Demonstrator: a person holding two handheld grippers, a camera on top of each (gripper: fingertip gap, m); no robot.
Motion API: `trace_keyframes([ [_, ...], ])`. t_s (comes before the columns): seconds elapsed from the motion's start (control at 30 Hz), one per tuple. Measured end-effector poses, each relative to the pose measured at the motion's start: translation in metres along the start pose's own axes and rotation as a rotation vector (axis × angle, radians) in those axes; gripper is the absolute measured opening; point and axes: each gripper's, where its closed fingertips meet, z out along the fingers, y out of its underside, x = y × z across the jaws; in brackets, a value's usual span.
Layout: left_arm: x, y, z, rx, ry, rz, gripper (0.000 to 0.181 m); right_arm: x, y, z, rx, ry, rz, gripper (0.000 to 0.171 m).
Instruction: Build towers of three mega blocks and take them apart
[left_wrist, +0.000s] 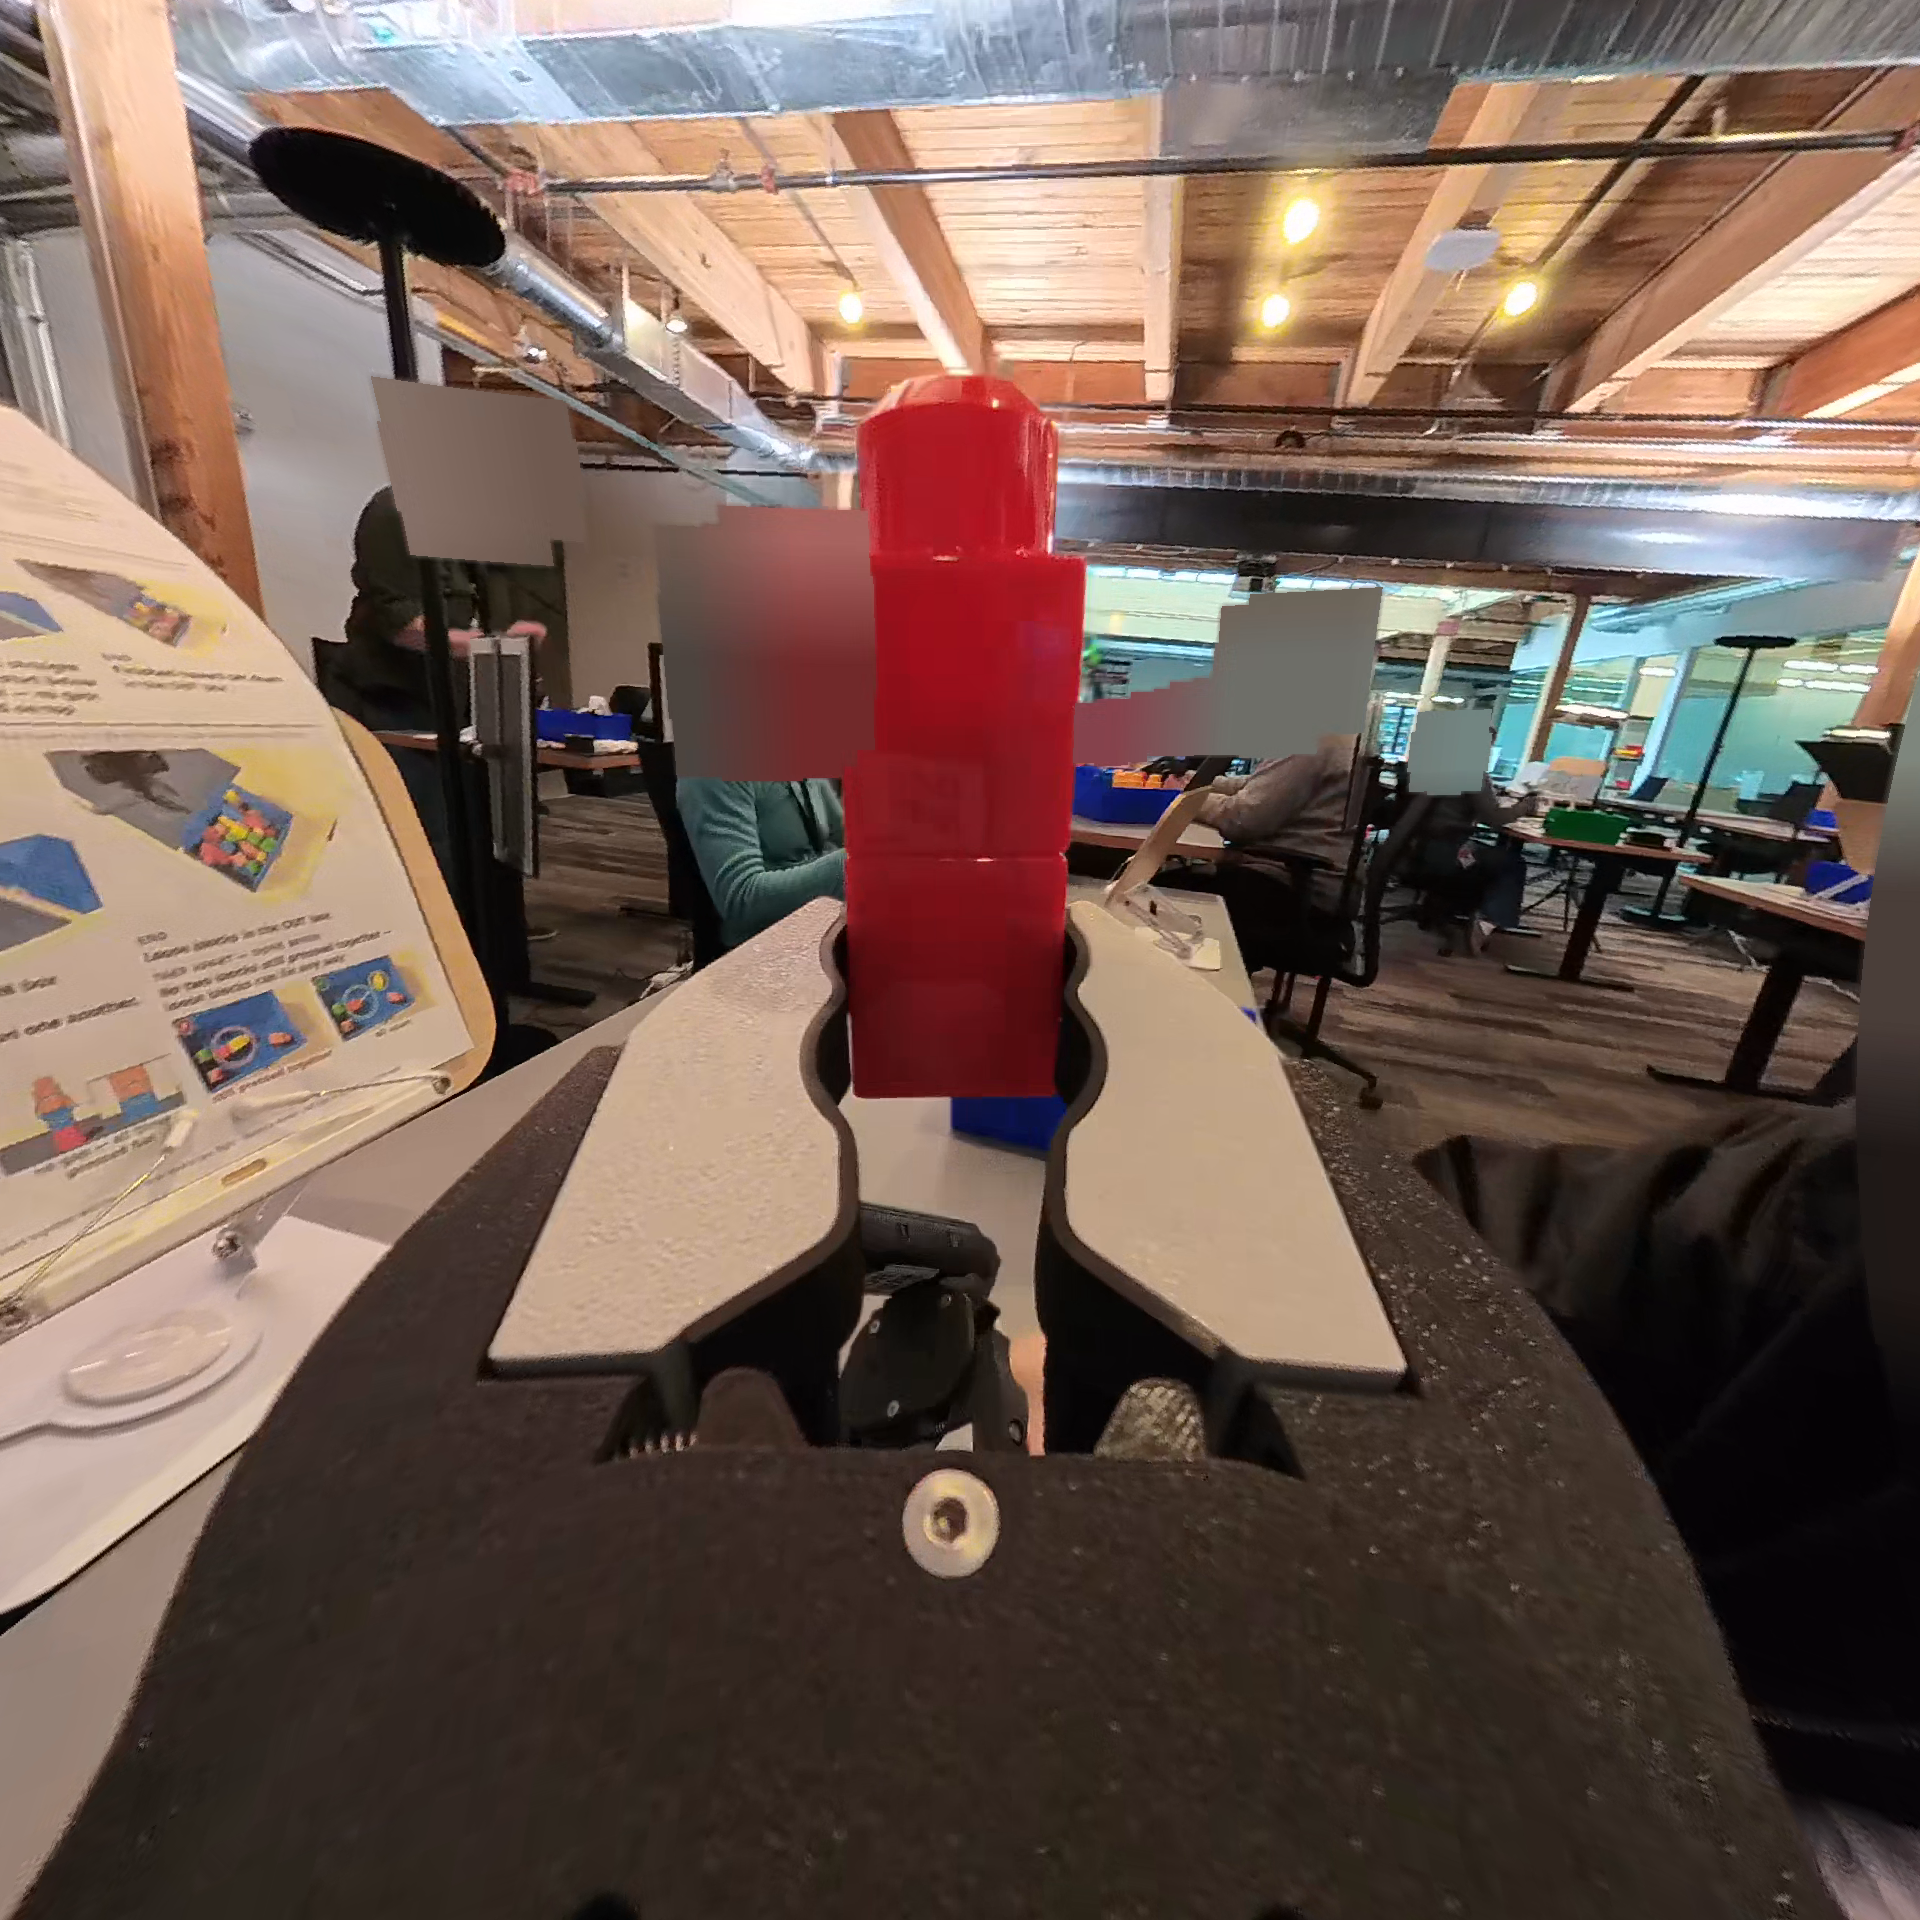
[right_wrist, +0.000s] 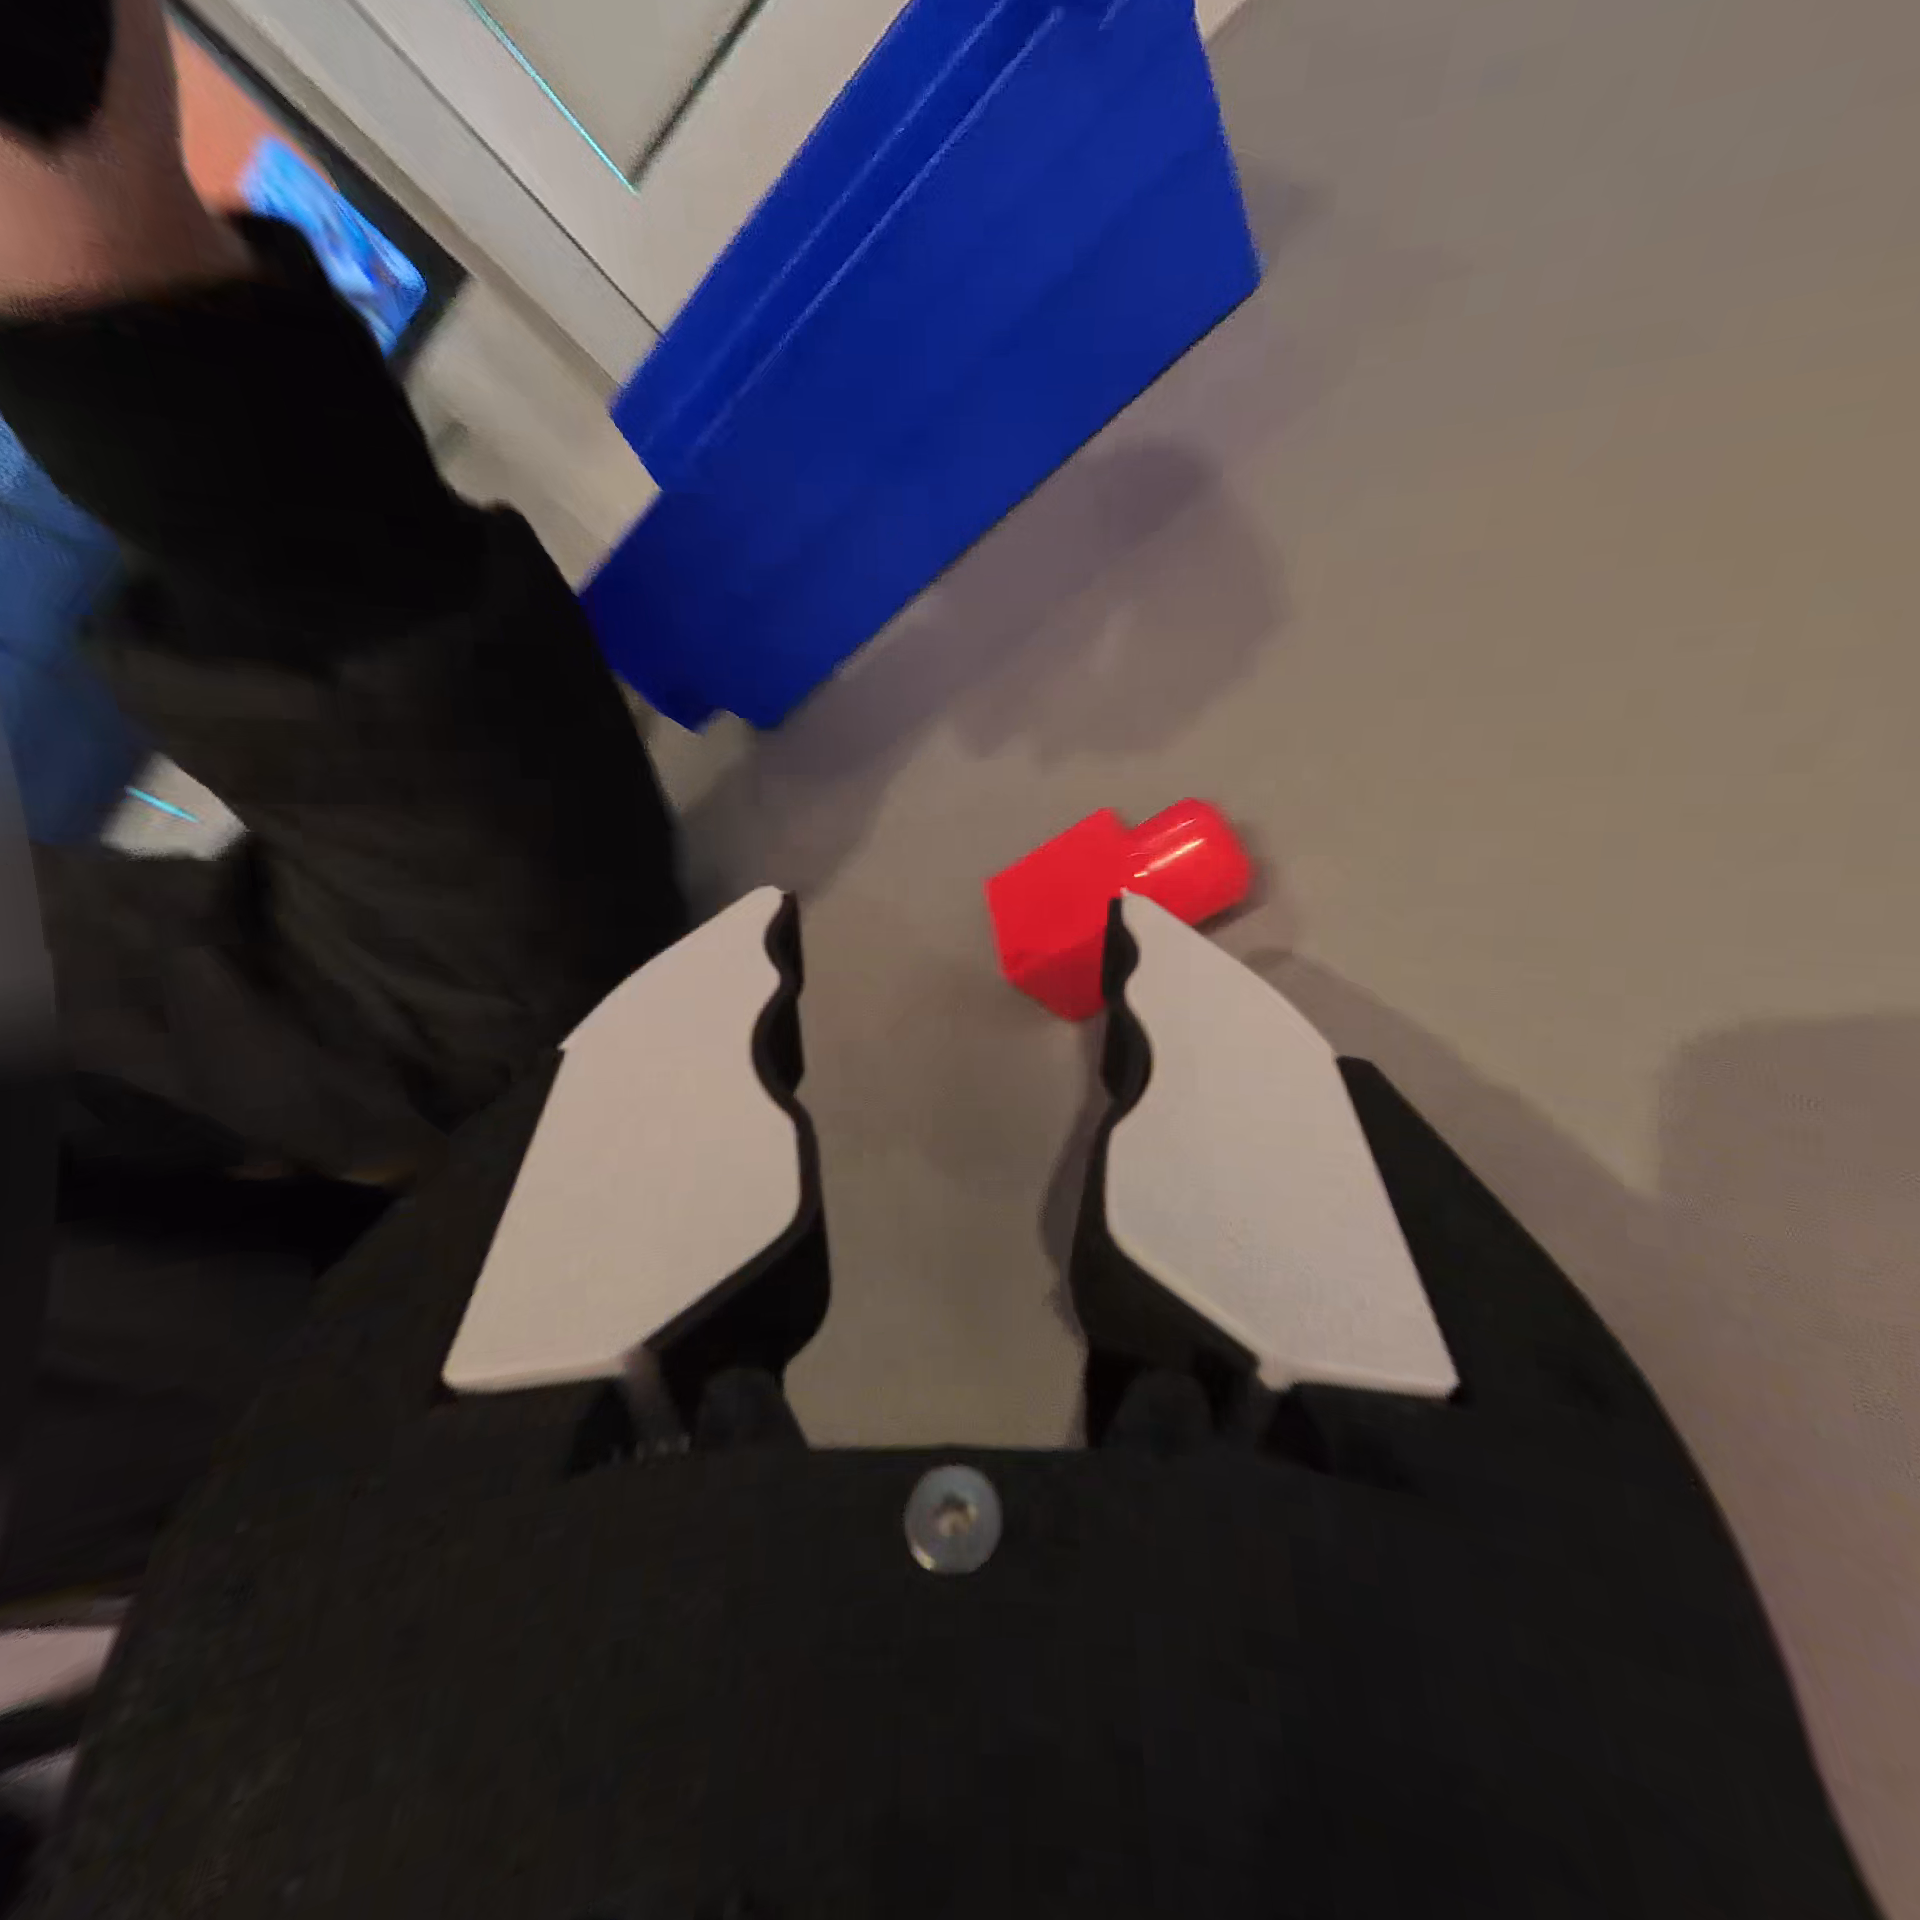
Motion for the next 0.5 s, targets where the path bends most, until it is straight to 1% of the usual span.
trace_keyframes([
  [0.07,-0.006,0.002,0.000,-0.015,-0.046,-0.006,0.035,0.001,-0.005,0.005,0.031,0.034,0.140,0.054],
  [0.1,-0.009,0.001,-0.001,-0.015,-0.070,-0.008,0.035,0.007,-0.003,0.008,0.005,0.103,0.150,0.053],
  [0.13,-0.011,0.000,-0.003,-0.006,-0.081,-0.013,0.036,0.015,0.005,0.010,-0.073,0.199,0.139,0.051],
  [0.2,-0.016,-0.002,-0.008,0.006,-0.108,-0.046,0.036,0.026,0.015,0.009,-0.187,0.388,0.144,0.055],
  [0.3,-0.026,-0.010,-0.022,0.023,-0.194,-0.037,0.035,0.020,0.013,0.017,-0.206,0.520,0.211,0.055],
  [0.4,-0.032,-0.020,-0.040,0.027,-0.286,0.016,0.035,0.029,0.015,0.023,-0.248,0.702,0.239,0.063],
  [0.47,-0.030,-0.026,-0.051,0.035,-0.305,0.022,0.035,0.033,0.017,0.034,-0.276,0.755,0.295,0.069],
  [0.5,-0.027,-0.028,-0.054,0.039,-0.290,0.014,0.035,0.033,0.015,0.040,-0.272,0.769,0.315,0.069],
])
